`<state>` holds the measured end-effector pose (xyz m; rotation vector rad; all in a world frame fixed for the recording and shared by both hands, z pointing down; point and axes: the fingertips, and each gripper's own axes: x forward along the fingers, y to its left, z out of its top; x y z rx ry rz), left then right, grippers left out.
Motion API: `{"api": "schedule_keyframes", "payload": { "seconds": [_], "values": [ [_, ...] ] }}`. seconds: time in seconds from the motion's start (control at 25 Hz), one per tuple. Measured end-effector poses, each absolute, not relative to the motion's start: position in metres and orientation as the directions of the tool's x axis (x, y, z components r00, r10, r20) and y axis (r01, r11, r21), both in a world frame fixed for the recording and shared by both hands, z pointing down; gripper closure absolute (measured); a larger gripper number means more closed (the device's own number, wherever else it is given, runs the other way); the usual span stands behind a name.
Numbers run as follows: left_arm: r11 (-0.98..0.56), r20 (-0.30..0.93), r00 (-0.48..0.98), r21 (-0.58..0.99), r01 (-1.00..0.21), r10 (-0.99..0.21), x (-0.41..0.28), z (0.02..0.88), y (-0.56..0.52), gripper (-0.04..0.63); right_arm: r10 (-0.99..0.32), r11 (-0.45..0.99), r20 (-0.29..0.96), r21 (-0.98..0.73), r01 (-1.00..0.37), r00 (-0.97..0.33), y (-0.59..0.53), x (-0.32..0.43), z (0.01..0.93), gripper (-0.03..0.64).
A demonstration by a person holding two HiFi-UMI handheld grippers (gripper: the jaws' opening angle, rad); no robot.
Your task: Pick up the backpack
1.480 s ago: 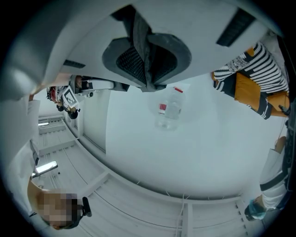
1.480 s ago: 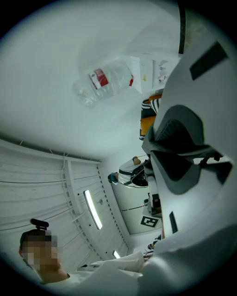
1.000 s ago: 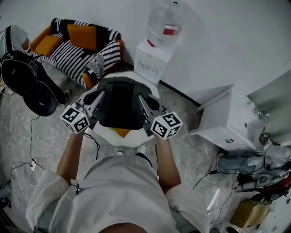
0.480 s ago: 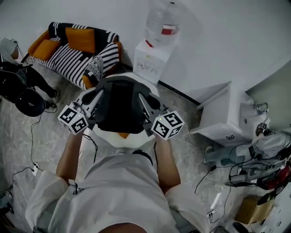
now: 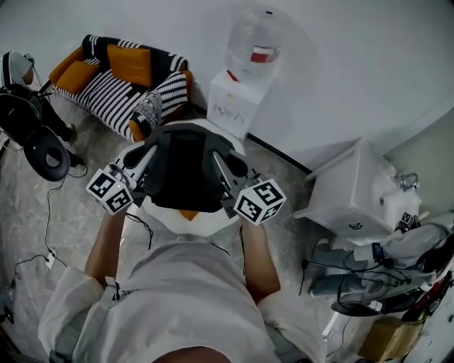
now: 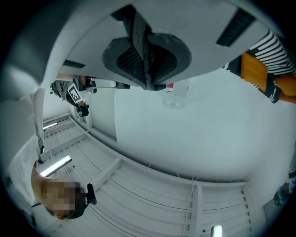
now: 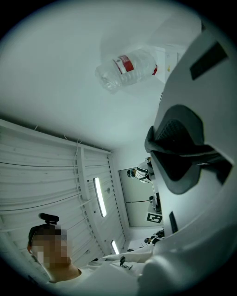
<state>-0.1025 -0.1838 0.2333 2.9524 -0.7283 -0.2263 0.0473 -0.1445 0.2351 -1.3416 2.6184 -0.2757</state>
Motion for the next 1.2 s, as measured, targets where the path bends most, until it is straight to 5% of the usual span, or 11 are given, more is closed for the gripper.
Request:
{"api": "schedule_keyframes", "payload": {
  "seconds": [0.28, 1.2],
  "values": [
    [-0.871, -0.105, 0.867, 0.126, -0.475, -0.487, -0.049, 0.240, -0.227, 0.561, -0.792, 0.602, -0.057, -0.234, -0.763, -0.608, -0.196, 0.104, 0.239, 0.580],
    [-0.872, -0.087, 0.870, 0.132, -0.472, -0.484, -0.058, 0.251, -0.201, 0.561, -0.793, 0.597, -0.030, -0.237, -0.767, -0.608, -0.164, 0.095, 0.253, 0.580]
  ]
}}
